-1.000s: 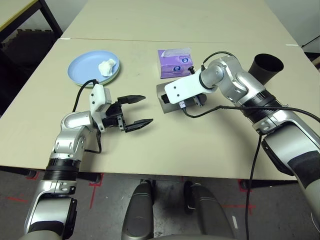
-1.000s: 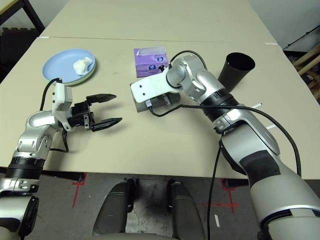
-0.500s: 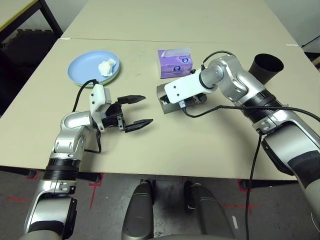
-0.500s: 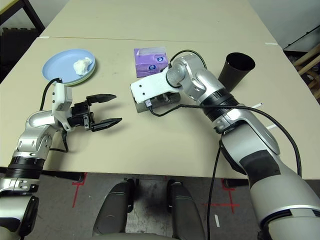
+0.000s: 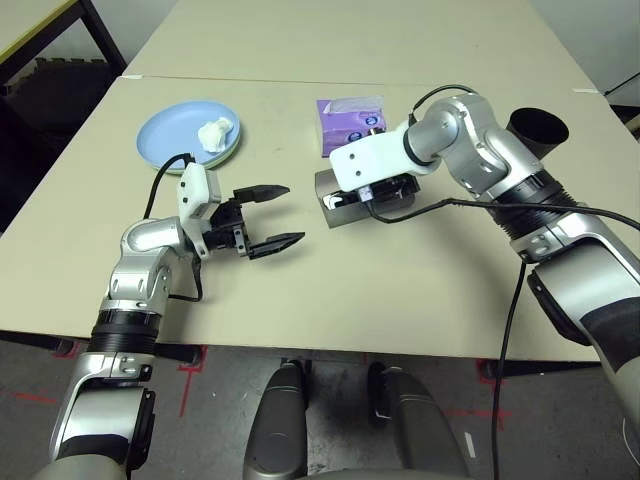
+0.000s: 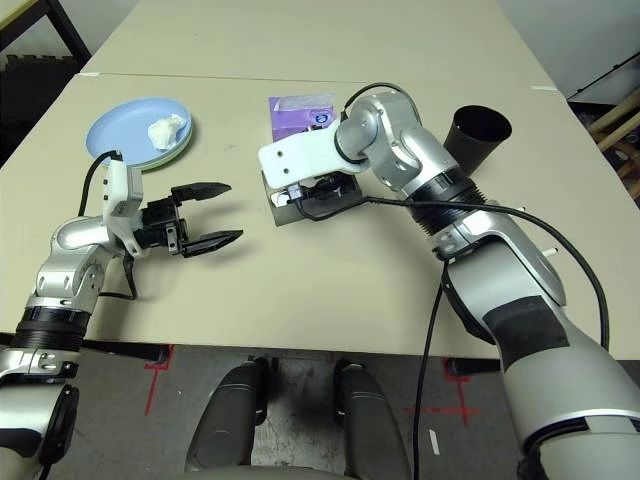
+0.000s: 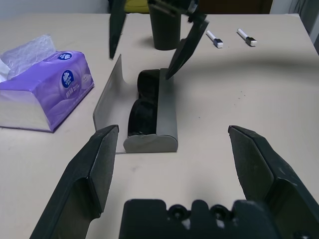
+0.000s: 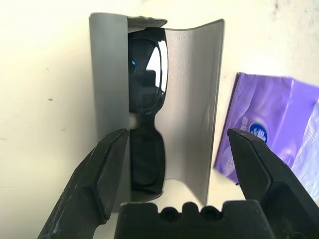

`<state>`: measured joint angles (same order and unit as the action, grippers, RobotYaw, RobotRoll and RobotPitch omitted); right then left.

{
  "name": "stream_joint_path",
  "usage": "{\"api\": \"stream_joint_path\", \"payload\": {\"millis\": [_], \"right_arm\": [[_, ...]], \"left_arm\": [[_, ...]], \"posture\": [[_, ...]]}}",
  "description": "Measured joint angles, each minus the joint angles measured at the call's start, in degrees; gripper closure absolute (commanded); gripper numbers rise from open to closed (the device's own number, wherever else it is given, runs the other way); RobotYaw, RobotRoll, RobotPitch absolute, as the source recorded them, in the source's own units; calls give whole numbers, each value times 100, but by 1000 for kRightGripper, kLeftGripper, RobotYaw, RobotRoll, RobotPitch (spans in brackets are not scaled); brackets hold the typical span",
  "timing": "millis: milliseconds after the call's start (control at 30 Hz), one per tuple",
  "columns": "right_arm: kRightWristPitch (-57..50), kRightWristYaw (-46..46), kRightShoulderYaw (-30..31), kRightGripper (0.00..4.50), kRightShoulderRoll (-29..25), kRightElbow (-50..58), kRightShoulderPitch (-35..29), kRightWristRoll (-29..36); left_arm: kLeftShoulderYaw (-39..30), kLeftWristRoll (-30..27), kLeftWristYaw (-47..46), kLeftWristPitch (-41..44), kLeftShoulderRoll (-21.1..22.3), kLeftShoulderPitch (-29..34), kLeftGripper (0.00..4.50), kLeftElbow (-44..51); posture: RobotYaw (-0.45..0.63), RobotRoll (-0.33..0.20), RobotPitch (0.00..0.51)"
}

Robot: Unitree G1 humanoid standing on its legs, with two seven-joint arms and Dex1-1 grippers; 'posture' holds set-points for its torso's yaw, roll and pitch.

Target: Organize and tidy the items on the table.

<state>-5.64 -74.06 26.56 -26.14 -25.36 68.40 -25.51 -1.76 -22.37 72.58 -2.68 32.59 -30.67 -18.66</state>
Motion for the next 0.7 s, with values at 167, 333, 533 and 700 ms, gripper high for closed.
{"api": "stream_joint_path", "payload": {"millis": [167, 333, 533, 700], "right_arm": [[-747, -191, -736, 46, -38, 524, -403, 929], [-1625, 175, -1748, 46, 28, 1346, -1499, 2048], [-2307, 898, -2521, 46, 357, 2317, -2678, 3149], [-1630, 1739, -2982, 46, 724, 2377, -3376, 3582]], "left_arm": [[12, 1, 10, -11, -5, -51, 0, -30], [17, 2, 79, -39, -3, -108, 0, -53], [37, 3, 206, -52, 7, -213, 0, -244], [56, 7, 282, -56, 9, -279, 0, -281]], "posture": [[164, 0, 182], [146, 0, 189], [132, 0, 194], [125, 0, 196]]}}
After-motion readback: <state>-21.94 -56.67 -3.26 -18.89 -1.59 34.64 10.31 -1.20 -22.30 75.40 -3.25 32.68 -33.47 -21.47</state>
